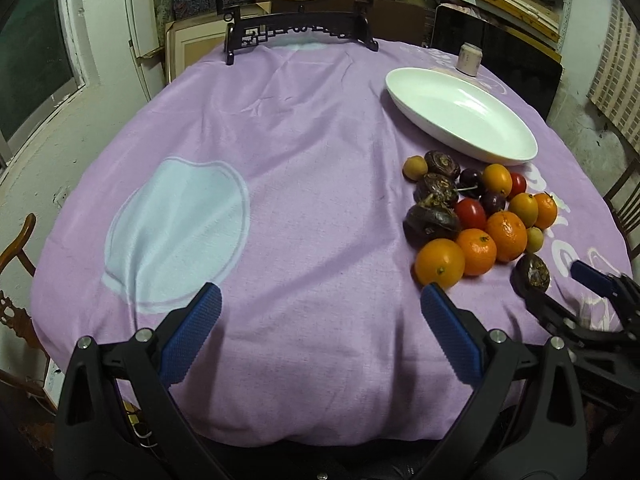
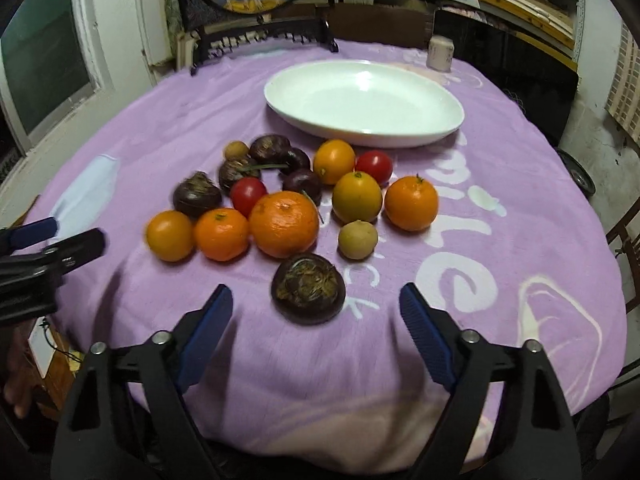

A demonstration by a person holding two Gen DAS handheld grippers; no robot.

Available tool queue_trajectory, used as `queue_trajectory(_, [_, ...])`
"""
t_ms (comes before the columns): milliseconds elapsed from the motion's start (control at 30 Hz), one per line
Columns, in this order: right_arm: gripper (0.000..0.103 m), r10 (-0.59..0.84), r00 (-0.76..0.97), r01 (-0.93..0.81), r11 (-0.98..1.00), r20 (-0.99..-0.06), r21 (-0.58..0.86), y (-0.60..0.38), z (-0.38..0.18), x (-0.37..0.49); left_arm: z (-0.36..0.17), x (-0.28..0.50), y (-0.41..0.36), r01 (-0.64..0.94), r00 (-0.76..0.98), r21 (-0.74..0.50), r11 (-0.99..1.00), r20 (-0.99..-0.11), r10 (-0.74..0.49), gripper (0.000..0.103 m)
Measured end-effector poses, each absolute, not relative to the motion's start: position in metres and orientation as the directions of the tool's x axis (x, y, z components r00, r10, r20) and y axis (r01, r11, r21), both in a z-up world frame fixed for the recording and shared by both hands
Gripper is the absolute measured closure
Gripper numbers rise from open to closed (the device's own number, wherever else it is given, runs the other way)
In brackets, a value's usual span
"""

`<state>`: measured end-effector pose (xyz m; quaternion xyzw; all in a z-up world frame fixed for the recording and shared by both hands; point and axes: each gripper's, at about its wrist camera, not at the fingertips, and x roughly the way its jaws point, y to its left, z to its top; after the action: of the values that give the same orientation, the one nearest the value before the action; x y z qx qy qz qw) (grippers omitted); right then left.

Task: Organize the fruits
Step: 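Grasp the dark mangosteen with the right tool, then grasp an orange with the left tool while the right tool holds the mangosteen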

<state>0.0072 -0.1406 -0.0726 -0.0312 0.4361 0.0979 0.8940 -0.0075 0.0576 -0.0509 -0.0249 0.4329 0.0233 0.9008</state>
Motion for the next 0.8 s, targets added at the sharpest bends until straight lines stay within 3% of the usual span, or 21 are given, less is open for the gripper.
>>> queue_trajectory(133, [0.028, 0.159, 0.593, -0.199, 0.979, -0.789, 0.048, -0.144, -0.086, 0.017, -0.053, -0.003, 0.06, -0.06, 0.619, -0.038, 0.997, -0.785, 0.008, 0.002])
queue_trajectory(167, [0.036, 0.158, 0.596, -0.203, 0.978, -0.787, 0.042, -0.143, -0.086, 0.018, -0.053, -0.002, 0.061, -0.062, 0.618, -0.04, 0.997, -0.787, 0.007, 0.002])
queue_trajectory(200, [0.059, 0.173, 0.608, -0.219, 0.975, -0.775, 0.046, -0.143, -0.085, 0.017, -0.054, -0.001, 0.061, -0.062, 0.616, -0.041, 0.997, -0.788, 0.006, 0.002])
queue_trajectory(233, [0.061, 0.18, 0.608, -0.222, 0.974, -0.774, 0.053, -0.143, -0.085, 0.018, -0.054, -0.001, 0.061, -0.061, 0.614, -0.043, 0.997, -0.789, 0.004, 0.002])
queue_trajectory(667, [0.061, 0.202, 0.633, -0.149, 0.979, -0.747, 0.139, -0.185, -0.068, 0.001, -0.067, 0.019, 0.01, 0.058, 0.606, 0.021, 0.998, -0.795, -0.018, 0.003])
queue_trajectory(733, [0.061, 0.206, 0.628, -0.145, 0.978, -0.751, 0.147, -0.189, -0.069, -0.001, -0.075, 0.028, 0.001, 0.08, 0.59, 0.012, 0.997, -0.806, -0.038, 0.011])
queue_trajectory(800, [0.061, 0.206, 0.627, -0.137, 0.979, -0.752, 0.154, -0.194, -0.071, -0.003, -0.081, 0.035, -0.003, 0.092, 0.572, 0.004, 0.996, -0.819, -0.05, 0.033])
